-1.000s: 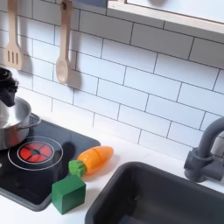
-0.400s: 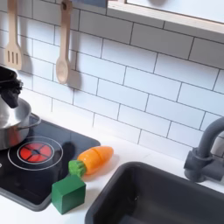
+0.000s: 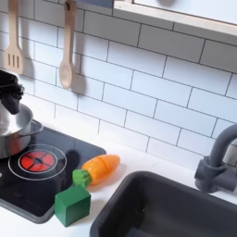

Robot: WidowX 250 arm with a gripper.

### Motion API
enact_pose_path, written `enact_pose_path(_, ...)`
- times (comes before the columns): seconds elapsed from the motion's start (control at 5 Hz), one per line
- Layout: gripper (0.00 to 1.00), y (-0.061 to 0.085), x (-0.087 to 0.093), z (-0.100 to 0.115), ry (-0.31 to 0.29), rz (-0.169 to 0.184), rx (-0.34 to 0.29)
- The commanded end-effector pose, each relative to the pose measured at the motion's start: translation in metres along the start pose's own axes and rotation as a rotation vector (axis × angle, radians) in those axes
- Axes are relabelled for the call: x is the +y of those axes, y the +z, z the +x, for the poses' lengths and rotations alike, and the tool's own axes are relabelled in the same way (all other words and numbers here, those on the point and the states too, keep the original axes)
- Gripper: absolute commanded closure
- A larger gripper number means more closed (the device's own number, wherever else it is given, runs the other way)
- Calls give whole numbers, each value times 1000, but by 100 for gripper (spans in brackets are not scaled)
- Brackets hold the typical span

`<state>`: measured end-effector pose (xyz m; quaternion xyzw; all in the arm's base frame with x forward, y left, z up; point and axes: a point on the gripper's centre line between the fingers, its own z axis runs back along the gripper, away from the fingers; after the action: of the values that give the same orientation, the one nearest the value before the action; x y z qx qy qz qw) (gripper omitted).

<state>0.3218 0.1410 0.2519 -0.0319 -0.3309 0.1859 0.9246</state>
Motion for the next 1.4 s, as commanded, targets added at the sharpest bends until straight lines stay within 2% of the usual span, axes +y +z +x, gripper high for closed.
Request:
enact_pose_path(0.0, 0, 0, 0, 0, 0, 0, 0)
enact_pose_path(1.0, 0, 0, 0, 0, 1, -1, 0)
enact_pose_path(1.2, 0, -9, -4, 7, 27, -14, -17)
